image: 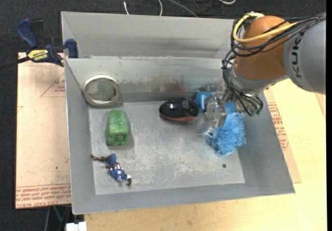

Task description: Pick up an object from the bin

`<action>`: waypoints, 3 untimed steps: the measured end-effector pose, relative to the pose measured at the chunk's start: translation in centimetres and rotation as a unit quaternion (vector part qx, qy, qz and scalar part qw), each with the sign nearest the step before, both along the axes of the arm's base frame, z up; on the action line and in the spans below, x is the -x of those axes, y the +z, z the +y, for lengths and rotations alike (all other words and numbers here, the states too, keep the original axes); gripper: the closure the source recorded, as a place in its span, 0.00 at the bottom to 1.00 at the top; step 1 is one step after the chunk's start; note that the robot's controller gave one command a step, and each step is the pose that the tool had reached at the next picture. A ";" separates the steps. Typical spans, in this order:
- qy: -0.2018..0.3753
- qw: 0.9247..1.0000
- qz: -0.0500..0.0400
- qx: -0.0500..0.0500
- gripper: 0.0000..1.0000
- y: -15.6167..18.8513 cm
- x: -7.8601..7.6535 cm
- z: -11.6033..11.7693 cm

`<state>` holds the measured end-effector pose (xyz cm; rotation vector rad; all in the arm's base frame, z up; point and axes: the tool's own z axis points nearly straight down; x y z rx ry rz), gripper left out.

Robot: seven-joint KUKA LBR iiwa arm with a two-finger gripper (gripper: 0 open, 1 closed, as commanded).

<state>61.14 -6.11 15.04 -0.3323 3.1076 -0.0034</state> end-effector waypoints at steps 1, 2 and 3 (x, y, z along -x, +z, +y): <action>0.000 1.000 0.001 0.000 1.00 -0.1 0.1 0.0; 0.054 0.999 0.001 0.000 1.00 -6.9 2.3 2.0; 0.094 0.996 -0.002 0.001 1.00 -7.2 3.2 0.4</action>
Offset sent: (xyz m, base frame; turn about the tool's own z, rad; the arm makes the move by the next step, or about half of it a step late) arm -0.0225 0.0190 -0.0673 -0.1107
